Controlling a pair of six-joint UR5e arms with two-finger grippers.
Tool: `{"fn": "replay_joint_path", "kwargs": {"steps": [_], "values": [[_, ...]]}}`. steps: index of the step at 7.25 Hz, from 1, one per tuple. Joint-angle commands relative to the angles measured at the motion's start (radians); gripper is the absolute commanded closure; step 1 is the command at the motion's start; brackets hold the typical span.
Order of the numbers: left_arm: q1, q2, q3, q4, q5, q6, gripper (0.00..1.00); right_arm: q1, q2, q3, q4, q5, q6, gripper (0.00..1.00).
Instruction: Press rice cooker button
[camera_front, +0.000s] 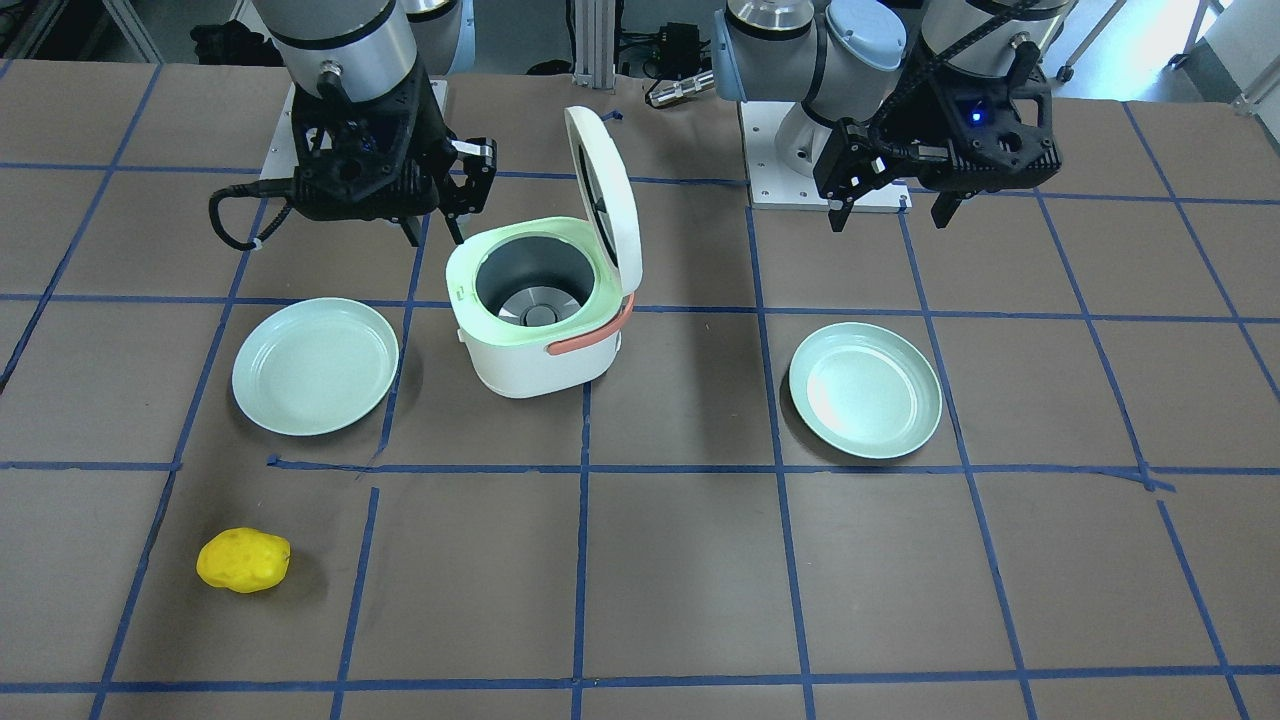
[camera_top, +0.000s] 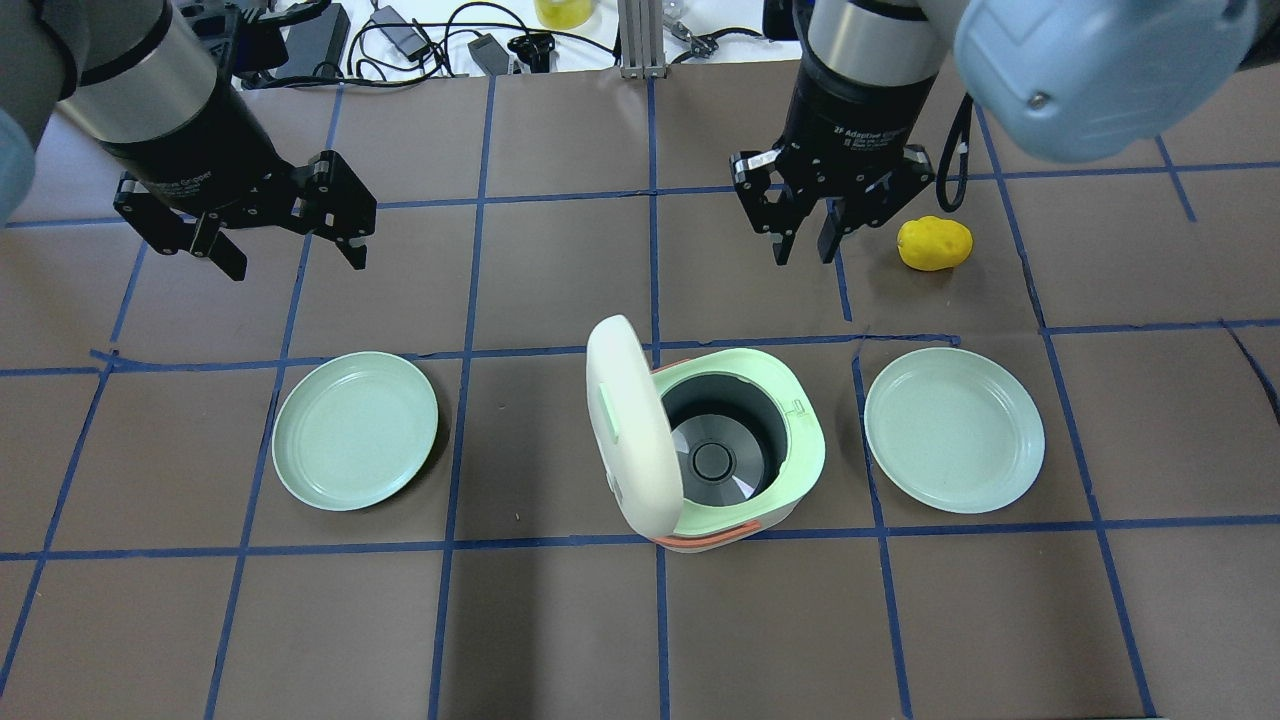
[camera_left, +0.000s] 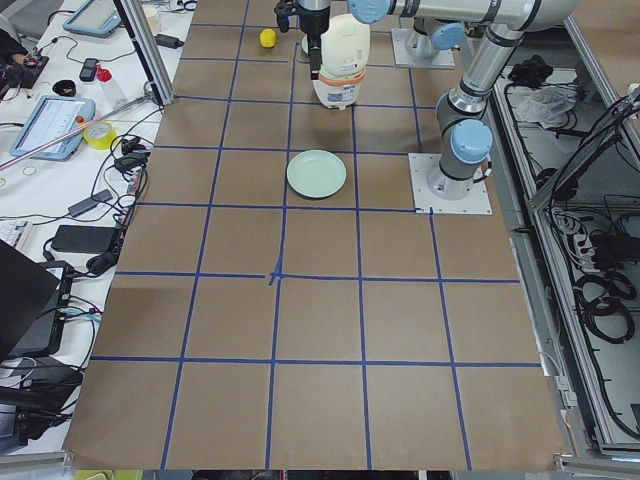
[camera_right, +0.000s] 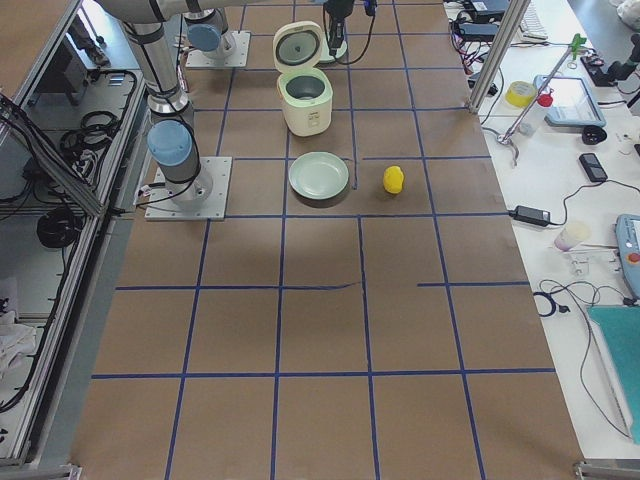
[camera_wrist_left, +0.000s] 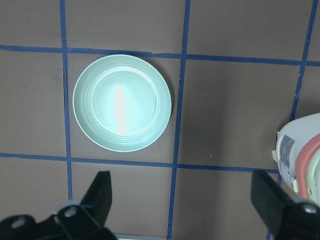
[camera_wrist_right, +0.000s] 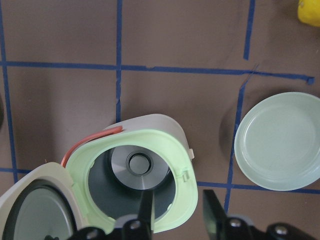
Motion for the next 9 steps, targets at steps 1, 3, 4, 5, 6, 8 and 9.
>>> {"fn": "replay_joint_path", "kwargs": {"steps": [1, 3, 4, 5, 6, 8, 9], "values": [[0.0, 0.0, 0.0, 0.0, 0.0, 0.0, 0.0, -0.071, 0.0, -0.032, 0.003, -0.044, -0.012, 0.0], [0.0, 0.0, 0.0, 0.0, 0.0, 0.0, 0.0, -0.163, 0.0, -0.029, 0.001, -0.044, -0.07, 0.0], [0.0, 0.0, 0.0, 0.0, 0.0, 0.0, 0.0, -0.204, 0.0, -0.02, -0.005, -0.047, -0.115, 0.0], [0.0, 0.0, 0.0, 0.0, 0.0, 0.0, 0.0, -0.23, 0.0, -0.017, -0.002, -0.047, -0.123, 0.0], [0.0, 0.0, 0.0, 0.0, 0.0, 0.0, 0.0, -0.234, 0.0, -0.017, -0.002, -0.047, -0.123, 0.0], [0.0, 0.0, 0.0, 0.0, 0.0, 0.0, 0.0, -0.234, -0.002, -0.017, 0.0, -0.047, -0.123, 0.0], [0.0, 0.0, 0.0, 0.0, 0.0, 0.0, 0.0, -0.234, -0.002, -0.017, 0.0, -0.047, -0.121, 0.0]]}}
